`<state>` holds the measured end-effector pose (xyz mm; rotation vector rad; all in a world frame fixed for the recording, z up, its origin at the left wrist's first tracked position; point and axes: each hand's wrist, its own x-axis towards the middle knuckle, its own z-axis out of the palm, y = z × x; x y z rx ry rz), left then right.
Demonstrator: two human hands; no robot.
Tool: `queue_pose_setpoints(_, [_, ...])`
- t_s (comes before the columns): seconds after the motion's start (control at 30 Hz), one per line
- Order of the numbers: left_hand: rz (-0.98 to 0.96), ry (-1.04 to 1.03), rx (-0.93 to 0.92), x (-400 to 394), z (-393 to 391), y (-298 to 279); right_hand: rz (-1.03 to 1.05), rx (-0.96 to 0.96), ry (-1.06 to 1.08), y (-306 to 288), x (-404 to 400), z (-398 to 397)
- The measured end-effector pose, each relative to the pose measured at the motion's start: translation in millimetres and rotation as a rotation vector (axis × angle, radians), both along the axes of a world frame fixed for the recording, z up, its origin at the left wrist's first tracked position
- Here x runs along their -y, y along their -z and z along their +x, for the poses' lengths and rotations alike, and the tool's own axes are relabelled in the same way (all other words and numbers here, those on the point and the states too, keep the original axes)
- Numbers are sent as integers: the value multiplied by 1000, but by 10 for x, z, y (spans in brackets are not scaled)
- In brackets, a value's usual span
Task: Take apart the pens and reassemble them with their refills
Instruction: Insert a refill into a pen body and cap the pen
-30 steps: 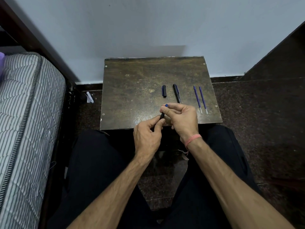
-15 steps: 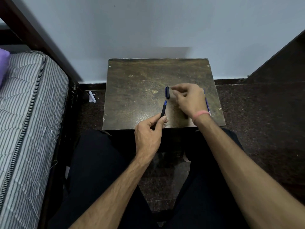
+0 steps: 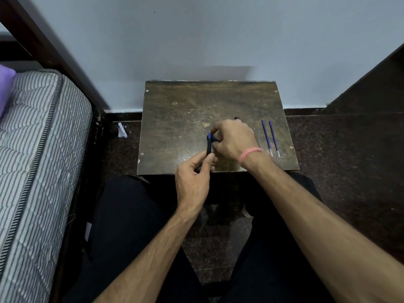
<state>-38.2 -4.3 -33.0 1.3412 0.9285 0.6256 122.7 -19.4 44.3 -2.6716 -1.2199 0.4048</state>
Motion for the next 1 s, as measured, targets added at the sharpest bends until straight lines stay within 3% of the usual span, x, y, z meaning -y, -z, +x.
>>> queue_pose_setpoints(0.13, [-15, 5, 14, -3, -2, -20, 129, -249, 76, 139, 381, -102])
queue_pose_setpoints(0.3, [45, 54, -44, 38, -27, -61, 857, -1173, 512, 199, 742, -147])
queue_pose_setpoints(0.37, [79, 106, -80, 74, -39, -80, 1030, -1353, 599, 162, 814, -94])
queue_pose_setpoints(0.57, [146, 202, -132, 175, -30, -151, 1024, -1331, 563, 149, 837, -35])
queue_pose_setpoints(1.0, [153, 188, -163, 135, -46, -173, 920, -1280, 452, 200, 835, -36])
